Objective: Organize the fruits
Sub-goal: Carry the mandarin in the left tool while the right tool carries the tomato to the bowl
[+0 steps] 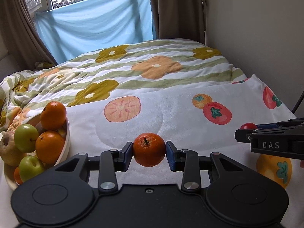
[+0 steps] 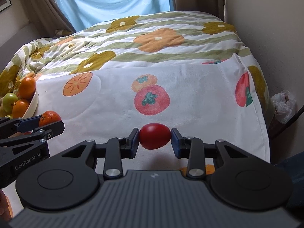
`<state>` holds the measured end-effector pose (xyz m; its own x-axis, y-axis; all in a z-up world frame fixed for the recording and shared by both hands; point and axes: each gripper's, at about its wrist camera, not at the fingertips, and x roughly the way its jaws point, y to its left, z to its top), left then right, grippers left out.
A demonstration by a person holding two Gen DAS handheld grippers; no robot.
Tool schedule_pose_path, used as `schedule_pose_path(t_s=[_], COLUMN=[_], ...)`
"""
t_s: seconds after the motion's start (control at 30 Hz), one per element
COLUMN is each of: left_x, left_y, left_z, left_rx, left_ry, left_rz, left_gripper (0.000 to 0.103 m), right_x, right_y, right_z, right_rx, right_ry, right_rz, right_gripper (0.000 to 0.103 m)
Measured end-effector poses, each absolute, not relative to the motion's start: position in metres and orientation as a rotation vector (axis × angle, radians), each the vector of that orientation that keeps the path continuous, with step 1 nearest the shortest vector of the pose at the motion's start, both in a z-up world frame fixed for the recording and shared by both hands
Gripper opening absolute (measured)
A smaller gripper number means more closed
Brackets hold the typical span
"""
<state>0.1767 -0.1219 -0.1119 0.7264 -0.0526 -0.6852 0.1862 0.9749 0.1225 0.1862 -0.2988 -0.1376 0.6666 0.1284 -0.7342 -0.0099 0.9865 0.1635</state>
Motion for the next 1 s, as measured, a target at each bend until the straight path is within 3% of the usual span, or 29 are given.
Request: schedule_pose_path(t_s=[0.6,1.0], left_x=[0.118,0.124], left_y=[-0.054,0.043], left_z=[-0.033,-0.024], left_rx=[0.082,0.066], left_ry=[0.669,0.679], left_rz=[0.054,0.106], left_gripper=[0.041,0.041], right_x=[0.173,0.178], right_y=[-0.219,-0.119], right_z=[-0.053,-0.035], right_rx=[0.08,0.045], right_ry=[0.757,0.752], right_rz=[0.304,0.361], right_gripper=[0.051,0.051])
